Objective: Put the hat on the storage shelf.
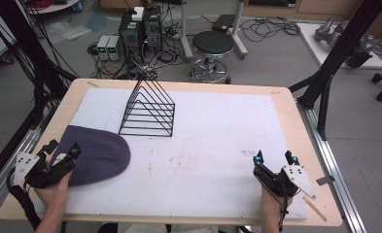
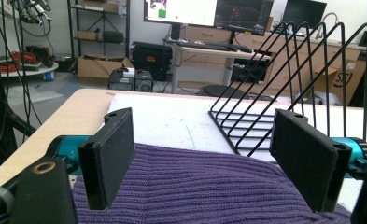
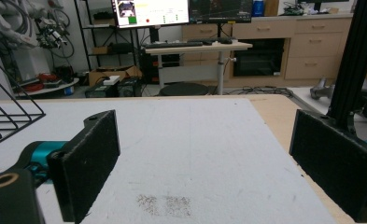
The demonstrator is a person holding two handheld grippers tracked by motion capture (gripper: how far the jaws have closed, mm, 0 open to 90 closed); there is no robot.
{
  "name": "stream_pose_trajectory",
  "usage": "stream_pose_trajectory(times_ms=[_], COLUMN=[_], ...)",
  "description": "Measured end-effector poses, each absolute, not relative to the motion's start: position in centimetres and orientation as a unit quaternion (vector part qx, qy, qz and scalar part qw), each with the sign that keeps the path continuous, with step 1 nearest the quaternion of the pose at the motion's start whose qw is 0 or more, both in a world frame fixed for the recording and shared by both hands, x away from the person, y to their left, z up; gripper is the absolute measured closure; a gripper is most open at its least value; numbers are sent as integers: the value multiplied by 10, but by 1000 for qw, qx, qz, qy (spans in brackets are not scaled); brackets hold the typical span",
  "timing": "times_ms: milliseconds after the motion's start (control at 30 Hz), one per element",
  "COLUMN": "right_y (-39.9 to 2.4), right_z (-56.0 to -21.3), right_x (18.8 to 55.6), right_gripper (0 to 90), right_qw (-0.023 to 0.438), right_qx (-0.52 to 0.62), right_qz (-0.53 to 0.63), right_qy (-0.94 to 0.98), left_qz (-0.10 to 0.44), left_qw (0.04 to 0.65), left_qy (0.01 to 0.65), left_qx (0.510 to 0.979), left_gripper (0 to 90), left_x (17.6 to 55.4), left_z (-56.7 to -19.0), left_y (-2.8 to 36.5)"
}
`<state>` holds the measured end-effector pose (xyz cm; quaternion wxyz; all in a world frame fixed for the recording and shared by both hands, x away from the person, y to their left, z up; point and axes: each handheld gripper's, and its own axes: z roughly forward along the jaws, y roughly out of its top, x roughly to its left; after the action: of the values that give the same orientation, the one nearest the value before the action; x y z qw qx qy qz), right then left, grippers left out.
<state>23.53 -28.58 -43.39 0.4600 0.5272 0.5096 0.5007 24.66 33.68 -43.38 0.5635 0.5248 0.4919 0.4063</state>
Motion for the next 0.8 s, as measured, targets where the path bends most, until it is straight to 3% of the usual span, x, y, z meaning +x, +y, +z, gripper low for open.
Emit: stream_pose_trajectory(times_ms=[800], right_y=[-290], right_z=[-437], right_x=[236], right_gripper=[78], right_qw=[445], right_qx=[538], right_qz=[508], right_qy=[505], left_qz=[392], left_qw=[564], left_qy=[487], left_qx=[539], left_gripper=[228], left_x=[249], left_z=[-434], left_y=[332])
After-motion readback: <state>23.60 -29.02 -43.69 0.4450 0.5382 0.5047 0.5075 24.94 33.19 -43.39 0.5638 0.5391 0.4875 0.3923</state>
